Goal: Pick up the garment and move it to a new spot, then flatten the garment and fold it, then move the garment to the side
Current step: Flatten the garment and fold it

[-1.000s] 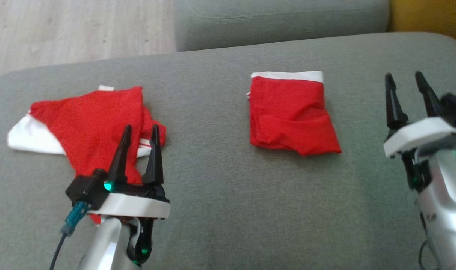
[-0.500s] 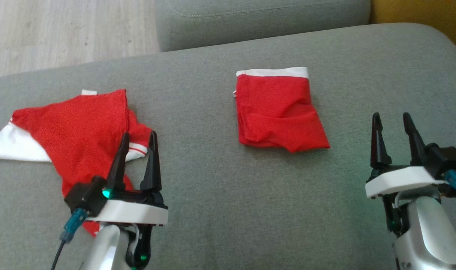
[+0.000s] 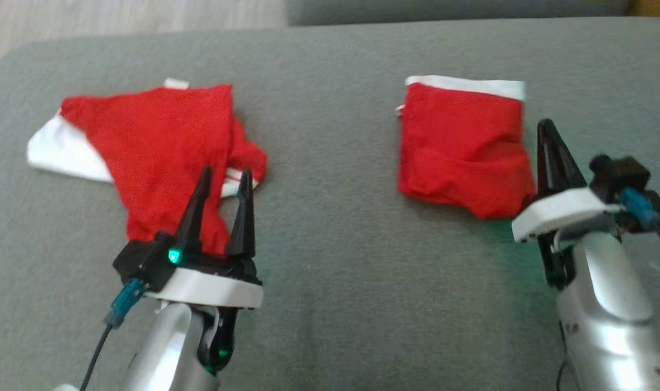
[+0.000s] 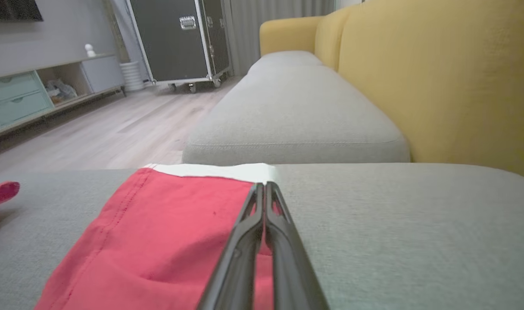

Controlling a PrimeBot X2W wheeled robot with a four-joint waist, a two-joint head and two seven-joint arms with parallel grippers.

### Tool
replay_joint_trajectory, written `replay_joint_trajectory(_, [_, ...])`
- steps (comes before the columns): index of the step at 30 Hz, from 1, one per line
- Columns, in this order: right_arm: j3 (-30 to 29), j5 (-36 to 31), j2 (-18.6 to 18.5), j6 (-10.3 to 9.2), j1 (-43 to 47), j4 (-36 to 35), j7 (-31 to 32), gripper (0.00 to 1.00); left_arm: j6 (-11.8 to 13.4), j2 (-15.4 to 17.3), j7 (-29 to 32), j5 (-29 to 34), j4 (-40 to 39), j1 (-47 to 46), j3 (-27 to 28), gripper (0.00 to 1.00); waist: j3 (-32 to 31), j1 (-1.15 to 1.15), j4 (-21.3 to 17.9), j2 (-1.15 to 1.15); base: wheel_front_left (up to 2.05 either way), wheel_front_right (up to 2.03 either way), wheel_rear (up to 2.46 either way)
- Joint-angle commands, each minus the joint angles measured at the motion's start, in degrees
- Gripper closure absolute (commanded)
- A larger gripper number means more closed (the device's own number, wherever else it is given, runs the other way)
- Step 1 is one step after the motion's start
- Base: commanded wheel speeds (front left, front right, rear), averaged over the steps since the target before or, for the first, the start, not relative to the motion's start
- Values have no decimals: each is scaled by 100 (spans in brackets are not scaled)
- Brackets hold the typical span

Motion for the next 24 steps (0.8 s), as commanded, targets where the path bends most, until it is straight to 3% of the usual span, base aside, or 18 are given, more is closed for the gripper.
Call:
replay_joint_trajectory(1, [82,-95,44,-5,-462,171,-25,100,8,42,-54,-6,-161,-283,72,0,330,-1,376,0,0,0,0])
replay_joint_trajectory(7, [-177,-457,-91,-5,-1348,1406,-13,100,8,42,-54,-96,-171,-489,-113,0,638,-1,768,0,0,0,0])
replay_joint_trajectory(12, [-310,-901,-134,-5,-1867,2449,193,100,8,42,-54,-120,-191,-570,-120,0,776,-1,846,0,0,0,0])
replay_joint_trajectory(19, [-225,-1054,29,-5,-2352,2682,-42,100,8,42,-54,-193,-157,-595,-147,0,685,-1,869,0,0,0,0])
replay_joint_trajectory(24, [500,-580,44,-5,-2377,2861,-58,100,8,42,-54,-233,-155,-609,-198,0,642,-1,923,0,0,0,0])
